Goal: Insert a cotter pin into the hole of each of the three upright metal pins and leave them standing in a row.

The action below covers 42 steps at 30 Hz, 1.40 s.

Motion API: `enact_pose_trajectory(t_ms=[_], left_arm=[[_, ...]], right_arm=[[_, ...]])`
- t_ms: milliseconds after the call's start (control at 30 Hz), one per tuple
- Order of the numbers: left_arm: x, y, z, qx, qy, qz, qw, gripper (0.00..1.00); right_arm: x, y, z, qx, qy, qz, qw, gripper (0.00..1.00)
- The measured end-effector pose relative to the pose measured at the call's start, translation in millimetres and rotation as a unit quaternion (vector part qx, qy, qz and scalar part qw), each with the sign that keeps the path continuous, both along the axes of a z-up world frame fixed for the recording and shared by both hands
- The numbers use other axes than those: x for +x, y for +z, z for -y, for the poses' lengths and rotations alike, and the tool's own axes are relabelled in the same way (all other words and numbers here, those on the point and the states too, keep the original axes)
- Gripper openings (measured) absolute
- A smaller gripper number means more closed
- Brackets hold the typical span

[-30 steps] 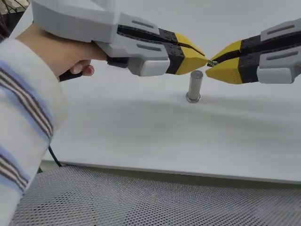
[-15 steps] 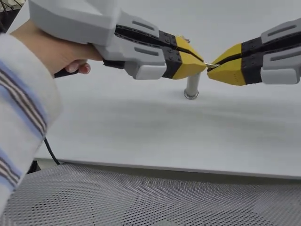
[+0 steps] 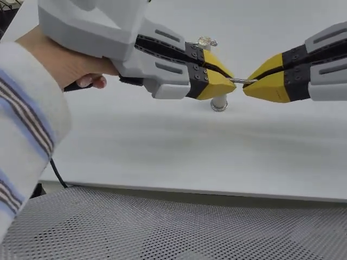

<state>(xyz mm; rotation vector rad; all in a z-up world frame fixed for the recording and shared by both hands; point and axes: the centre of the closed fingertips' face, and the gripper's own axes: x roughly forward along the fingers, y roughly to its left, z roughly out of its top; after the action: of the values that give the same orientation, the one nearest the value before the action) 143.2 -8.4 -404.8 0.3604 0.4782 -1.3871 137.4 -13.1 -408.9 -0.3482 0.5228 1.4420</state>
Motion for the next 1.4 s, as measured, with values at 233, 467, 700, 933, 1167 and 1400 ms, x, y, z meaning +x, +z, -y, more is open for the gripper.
enact_pose_trajectory(t_ms=[233,467,700,933,1167,1400], left_arm=[[5.7,-4.7,-4.3,0.01,0.019,0.002,0.9998,0.11],[14.4,-9.9,-6.7,0.015,0.036,0.005,0.9992,0.14],[28.5,-14.8,-7.5,0.023,0.048,0.013,0.9985,0.19],[32.5,-19.4,-4.0,0.03,0.037,0.015,0.9988,0.19],[36.2,-25.8,-3.9,0.039,0.032,0.011,0.9987,0.15],[35.3,-26.3,-2.3,0.037,0.024,0.006,0.999,0.12]], right_arm=[[3.8,-2.6,5.8,-0.006,-0.006,0.006,0.9999,0.0],[12.2,-12.9,18.0,-0.023,-0.028,0.009,0.9993,0.0],[18.5,-26.6,28.4,-0.048,-0.043,0.011,0.9978,0.0],[24.6,-33.3,30.0,-0.058,-0.052,0.013,0.9969,0.0],[27.6,-38.6,29.5,-0.066,-0.051,0.015,0.9964,0.0],[29.7,-42.2,26.4,-0.068,-0.047,0.016,0.9964,0.0]])
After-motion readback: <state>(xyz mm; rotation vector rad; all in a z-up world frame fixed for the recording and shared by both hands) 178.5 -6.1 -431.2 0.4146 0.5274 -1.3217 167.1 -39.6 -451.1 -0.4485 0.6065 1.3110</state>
